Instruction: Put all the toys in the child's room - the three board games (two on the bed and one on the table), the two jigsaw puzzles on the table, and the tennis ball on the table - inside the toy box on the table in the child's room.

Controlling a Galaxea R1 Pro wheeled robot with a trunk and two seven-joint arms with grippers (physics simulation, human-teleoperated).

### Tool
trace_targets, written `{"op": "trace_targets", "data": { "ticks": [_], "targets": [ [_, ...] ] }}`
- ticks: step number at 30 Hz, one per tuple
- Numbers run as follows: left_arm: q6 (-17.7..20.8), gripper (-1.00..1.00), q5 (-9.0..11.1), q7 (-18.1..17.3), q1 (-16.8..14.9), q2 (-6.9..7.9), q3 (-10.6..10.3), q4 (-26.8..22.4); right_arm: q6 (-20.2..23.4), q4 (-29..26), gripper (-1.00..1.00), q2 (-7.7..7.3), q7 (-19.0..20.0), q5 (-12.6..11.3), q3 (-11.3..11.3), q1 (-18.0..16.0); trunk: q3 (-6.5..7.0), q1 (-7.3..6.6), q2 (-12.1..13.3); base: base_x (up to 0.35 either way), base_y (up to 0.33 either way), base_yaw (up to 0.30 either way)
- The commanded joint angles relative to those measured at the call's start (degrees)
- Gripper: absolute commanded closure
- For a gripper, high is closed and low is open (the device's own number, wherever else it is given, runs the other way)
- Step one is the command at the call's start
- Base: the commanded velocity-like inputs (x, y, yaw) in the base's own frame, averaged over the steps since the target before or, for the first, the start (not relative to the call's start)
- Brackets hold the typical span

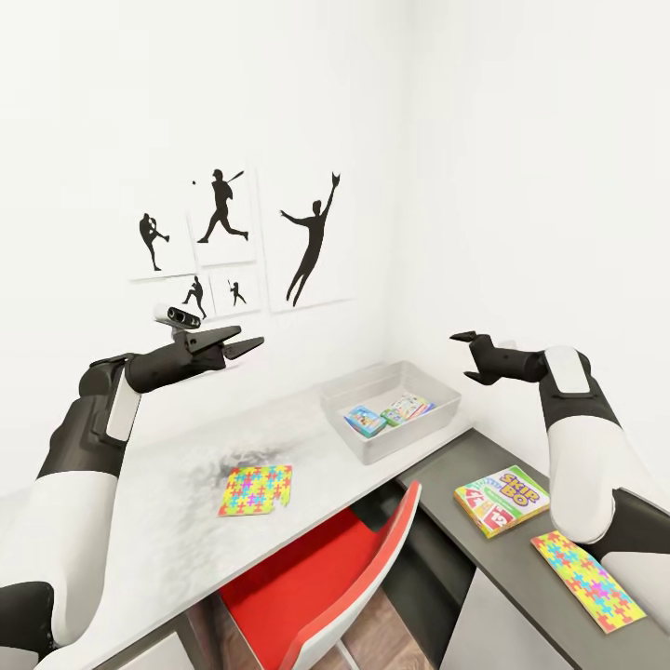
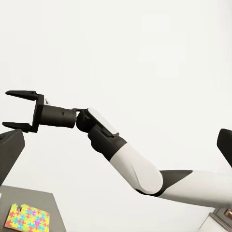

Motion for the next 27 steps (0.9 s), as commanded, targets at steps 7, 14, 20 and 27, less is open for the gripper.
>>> {"op": "trace_targets", "data": {
  "ticks": [7,14,20,27],
  "targets": [
    [0.60,-1.00,0.03,-0.17,0.01,0.01,-0.01,0.00,0.12,-0.04,-1.00,0.11,-0.58,-0.57,-0.14,-0.06,-0.14,0.04,-0.14,0.000,0.000,0.000],
    [0.60,-1.00,0.03,-0.17,0.03,0.01,-0.01,0.00,0.09,-0.04,-1.00,0.32,-0.58,-0.53,-0.11,-0.06,-0.04,0.04,-0.14,-0.043,0.000,0.024],
    [0.60,-1.00,0.03,-0.17,0.03,0.01,-0.01,0.00,0.10,-0.04,-1.00,0.32,-0.58,-0.53,-0.06,-0.06,0.20,0.04,-0.14,-0.053,0.000,0.193],
    [0.60,-1.00,0.03,-0.17,0.03,0.01,-0.01,0.00,0.09,-0.04,-1.00,0.26,-0.58,-0.53,-0.05,-0.06,0.52,0.04,-0.14,-0.008,0.000,0.247]
  ]
}}
